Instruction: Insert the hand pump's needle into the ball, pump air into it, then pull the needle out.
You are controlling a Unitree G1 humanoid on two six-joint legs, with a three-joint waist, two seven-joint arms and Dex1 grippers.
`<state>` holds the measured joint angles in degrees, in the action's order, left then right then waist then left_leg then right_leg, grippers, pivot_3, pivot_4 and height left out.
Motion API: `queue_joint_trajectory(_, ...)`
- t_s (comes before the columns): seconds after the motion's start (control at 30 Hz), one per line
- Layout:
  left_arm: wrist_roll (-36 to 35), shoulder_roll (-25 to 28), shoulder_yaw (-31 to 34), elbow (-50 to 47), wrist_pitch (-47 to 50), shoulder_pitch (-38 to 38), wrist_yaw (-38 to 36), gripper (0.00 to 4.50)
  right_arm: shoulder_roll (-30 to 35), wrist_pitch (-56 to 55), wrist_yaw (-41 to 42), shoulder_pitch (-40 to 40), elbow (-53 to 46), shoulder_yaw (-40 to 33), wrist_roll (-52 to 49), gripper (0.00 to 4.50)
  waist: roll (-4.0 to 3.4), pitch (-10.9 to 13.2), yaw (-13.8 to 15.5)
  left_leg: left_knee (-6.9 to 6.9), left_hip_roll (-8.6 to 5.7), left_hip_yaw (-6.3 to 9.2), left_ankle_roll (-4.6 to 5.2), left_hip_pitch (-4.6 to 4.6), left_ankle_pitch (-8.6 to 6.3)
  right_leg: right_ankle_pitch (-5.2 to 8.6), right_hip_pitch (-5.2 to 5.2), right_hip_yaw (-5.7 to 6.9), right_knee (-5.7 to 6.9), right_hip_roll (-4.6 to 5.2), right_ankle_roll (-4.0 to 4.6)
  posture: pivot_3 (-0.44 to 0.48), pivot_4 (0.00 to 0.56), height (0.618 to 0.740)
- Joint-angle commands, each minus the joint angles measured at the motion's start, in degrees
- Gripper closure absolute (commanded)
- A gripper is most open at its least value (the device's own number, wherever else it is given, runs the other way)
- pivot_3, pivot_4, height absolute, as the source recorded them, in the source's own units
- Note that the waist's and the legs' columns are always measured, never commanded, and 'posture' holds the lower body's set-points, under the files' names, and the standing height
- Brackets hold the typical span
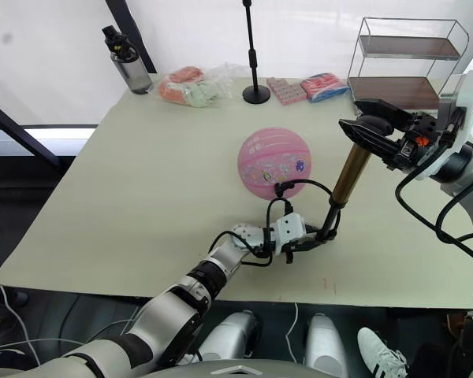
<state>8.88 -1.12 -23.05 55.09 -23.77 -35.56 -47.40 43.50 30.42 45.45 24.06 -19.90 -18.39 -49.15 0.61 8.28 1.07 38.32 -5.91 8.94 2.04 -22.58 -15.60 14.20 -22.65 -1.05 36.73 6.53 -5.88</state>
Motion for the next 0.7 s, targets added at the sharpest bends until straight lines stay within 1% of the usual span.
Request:
queue_joint_trajectory(0.03,3.99,1.39,-2.77,4.54,2.94,2.86,-0.31,3.42,-0.84,-5.15,-1.11,-0.15,-2.89,-3.12,2.09,2.48,0.0,0.0,-0.01,0.0,0.0,0.0,0.0,0.0,0.0,0.0,0.0,0.0,0.0,0.0,0.0,0.0,0.15,0.736)
queue_joint_trajectory(0.13,3.95,1.41,-2.71,4.53,3.0,2.91,-0.26,3.42,-3.46,-7.91,-0.85,-4.52,-3.4,-1.85,5.03,2.48,0.01,-0.02,-0.04,0.0,-0.01,-0.01,0.03,0.01,-0.01,0.0,-0.01,0.02,0.0,0.01,-0.01,0.0,0.15,0.736)
queue_joint_trajectory(0.2,3.89,1.43,-2.67,4.48,3.06,2.98,-0.24,3.42,-5.97,-10.8,-0.83,-8.29,-3.45,-0.49,7.47,2.48,0.24,-0.18,-0.07,-0.01,-0.01,0.04,0.03,0.02,-0.02,0.0,0.0,0.06,0.01,0.0,-0.01,0.0,0.15,0.736)
queue_joint_trajectory(0.27,3.87,1.46,-2.67,4.4,3.07,3.02,-0.28,3.42,-7.7,-13.33,-0.27,-10.99,-3.2,0.6,9.24,2.48,0.25,-0.19,-0.18,-0.01,0.02,0.05,0.03,0.13,-0.02,0.01,0.1,0.06,0.01,-0.05,0.0,0.0,0.15,0.736)
queue_joint_trajectory(0.33,3.88,1.49,-2.72,4.35,3.05,3.06,-0.34,3.42,-9.13,-15.38,0.21,-13.47,-2.98,2.16,10.84,2.48,0.4,-0.3,-0.22,-0.01,0.02,-0.01,0.03,0.21,-0.01,0.0,0.15,0.0,0.04,-0.05,-0.01,0.0,0.15,0.736)
queue_joint_trajectory(0.43,3.86,1.51,-2.81,4.3,3.04,3.11,-0.36,3.42,-11.07,-18.24,0.99,-17.28,-2.31,4.88,13.55,2.48,0.41,-0.31,-0.26,-0.13,0.07,0.0,0.05,0.77,-0.04,0.03,0.67,0.0,-0.01,-0.11,-0.01,0.0,0.15,0.736)
queue_joint_trajectory(0.53,3.92,1.56,-2.87,4.26,3.02,3.13,-0.26,3.42,-12.86,-20.33,1.5,-20.14,-0.84,6.68,14.81,2.48,0.47,-0.39,-0.28,-0.14,0.13,0.02,0.05,0.86,-0.04,0.05,0.77,0.0,0.0,-0.2,-0.03,0.0,0.15,0.736)
queue_joint_trajectory(0.7,3.95,1.58,-2.85,4.1,3.11,3.25,-0.26,3.42,-14.32,-21.9,2.11,-22.17,1.15,8.44,16.02,2.48,0.55,-0.55,-0.27,-0.14,0.18,0.04,0.04,0.88,-0.04,0.04,0.77,-0.01,0.0,-0.27,-0.01,0.0,0.15,0.736)
